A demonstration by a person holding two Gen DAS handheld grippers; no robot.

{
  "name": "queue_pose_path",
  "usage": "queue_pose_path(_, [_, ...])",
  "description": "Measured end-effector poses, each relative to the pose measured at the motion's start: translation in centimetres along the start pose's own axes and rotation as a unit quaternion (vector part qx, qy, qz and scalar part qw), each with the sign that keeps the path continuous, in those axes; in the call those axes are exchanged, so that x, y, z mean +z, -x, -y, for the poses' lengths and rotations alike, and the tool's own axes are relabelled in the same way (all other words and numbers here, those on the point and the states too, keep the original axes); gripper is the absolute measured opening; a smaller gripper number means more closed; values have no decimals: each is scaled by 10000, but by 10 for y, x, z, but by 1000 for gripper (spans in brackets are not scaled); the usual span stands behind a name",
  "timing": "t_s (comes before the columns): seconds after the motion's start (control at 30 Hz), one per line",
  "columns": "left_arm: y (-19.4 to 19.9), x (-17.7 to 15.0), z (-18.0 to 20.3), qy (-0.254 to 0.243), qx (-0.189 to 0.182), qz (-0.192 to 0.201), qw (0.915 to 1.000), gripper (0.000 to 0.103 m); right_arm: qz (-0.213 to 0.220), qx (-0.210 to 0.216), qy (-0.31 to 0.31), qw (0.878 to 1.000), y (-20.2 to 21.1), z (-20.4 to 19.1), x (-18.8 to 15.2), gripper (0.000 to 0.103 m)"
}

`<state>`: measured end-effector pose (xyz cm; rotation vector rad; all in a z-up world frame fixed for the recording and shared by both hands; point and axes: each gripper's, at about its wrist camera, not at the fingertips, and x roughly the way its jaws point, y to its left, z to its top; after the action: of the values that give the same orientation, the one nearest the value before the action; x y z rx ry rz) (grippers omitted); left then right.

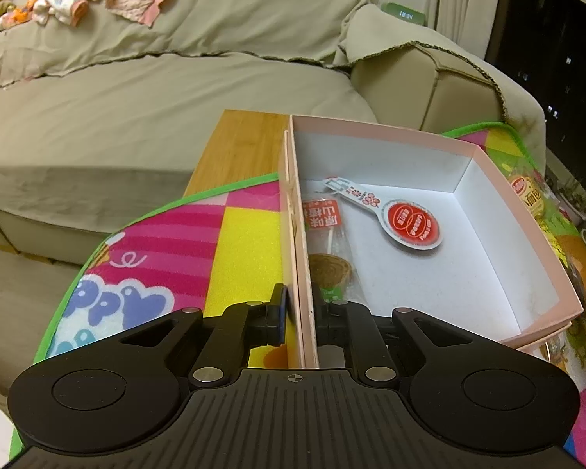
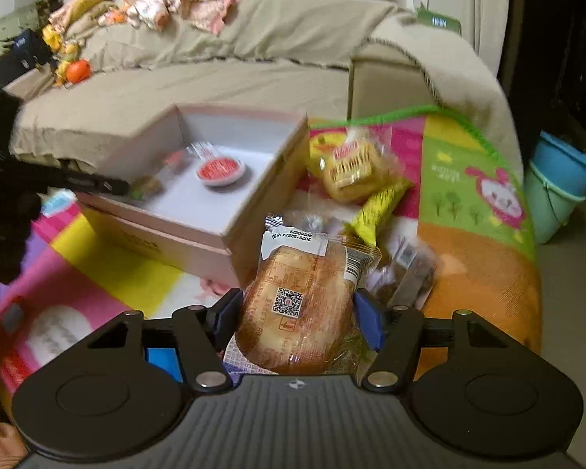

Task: Organize objects
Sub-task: 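Grasp the QR-code bread loaf packet with the right gripper, then lower the bread packet into the box and open the right gripper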

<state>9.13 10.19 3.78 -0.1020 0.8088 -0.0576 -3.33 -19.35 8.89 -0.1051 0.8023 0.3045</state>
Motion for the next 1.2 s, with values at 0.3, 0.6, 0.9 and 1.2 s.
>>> queue_pose_path(0.3, [-1,1,1,-11,-8,-6,10000,13,1024,562,233,9929,63,-27,59,62])
queue_pose_path(0.6, [-2,3,1,-10,-35,-11,10000,13,1257,977,212,9870,35,-64,114,62])
queue_pose_path(0.9, [-3,3,2,-35,-45,-17,10000,13,1059,1105,-94,9882,-7,-69,127,71])
queue_pose_path(1.2, [-3,4,2,-44,-41,-21,10000,13,921,564,-296,9937,-9,-30,105,73])
